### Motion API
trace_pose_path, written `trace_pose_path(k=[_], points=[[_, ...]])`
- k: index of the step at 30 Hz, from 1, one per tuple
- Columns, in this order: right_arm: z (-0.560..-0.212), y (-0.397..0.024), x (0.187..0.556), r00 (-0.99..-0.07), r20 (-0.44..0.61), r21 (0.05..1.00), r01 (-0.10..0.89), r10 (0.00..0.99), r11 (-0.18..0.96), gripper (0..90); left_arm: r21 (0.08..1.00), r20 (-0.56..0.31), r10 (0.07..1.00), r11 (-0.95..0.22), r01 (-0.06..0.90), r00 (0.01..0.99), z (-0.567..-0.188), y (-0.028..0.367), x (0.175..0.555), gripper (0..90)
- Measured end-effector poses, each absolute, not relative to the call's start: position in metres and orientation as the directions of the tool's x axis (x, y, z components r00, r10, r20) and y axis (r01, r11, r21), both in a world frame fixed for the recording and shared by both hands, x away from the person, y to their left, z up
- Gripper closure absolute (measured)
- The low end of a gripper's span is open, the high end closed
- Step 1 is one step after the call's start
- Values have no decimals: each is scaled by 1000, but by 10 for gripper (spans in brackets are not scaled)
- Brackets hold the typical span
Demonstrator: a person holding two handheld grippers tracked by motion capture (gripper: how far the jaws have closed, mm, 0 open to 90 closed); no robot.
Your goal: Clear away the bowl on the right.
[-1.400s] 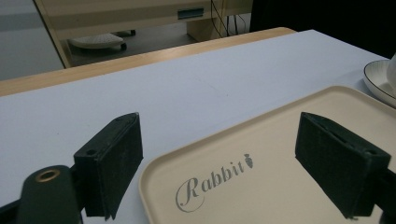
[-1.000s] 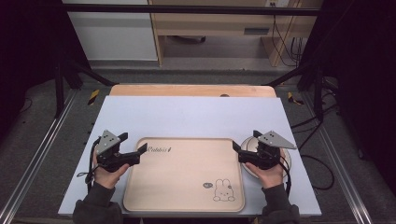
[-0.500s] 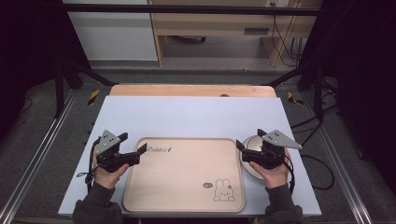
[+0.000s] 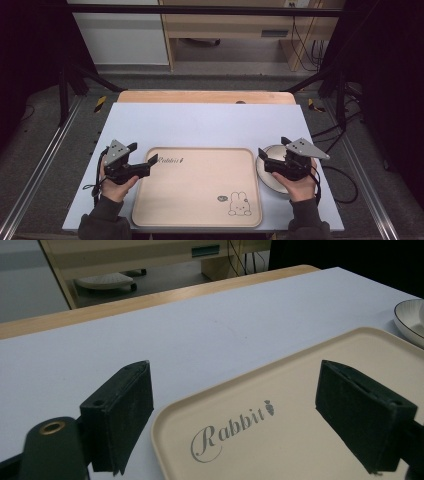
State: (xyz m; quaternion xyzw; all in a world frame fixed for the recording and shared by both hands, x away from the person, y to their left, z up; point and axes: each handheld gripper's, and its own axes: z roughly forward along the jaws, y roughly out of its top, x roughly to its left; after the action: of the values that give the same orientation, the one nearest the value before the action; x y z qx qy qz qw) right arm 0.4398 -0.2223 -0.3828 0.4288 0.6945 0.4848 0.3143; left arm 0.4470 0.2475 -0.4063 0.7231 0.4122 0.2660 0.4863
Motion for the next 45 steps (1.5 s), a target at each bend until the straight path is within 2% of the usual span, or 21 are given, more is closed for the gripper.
trace_pose_path(k=[14, 45], points=[[-375, -239, 437, -390, -27, 941, 302, 921, 155, 179, 922, -14, 855, -189, 337, 518, -406, 247, 447, 150], [-386, -260, 446, -293, -10, 892, 430, 956, 141, 198, 917, -14, 856, -196, 349, 517, -409, 248, 449, 149]])
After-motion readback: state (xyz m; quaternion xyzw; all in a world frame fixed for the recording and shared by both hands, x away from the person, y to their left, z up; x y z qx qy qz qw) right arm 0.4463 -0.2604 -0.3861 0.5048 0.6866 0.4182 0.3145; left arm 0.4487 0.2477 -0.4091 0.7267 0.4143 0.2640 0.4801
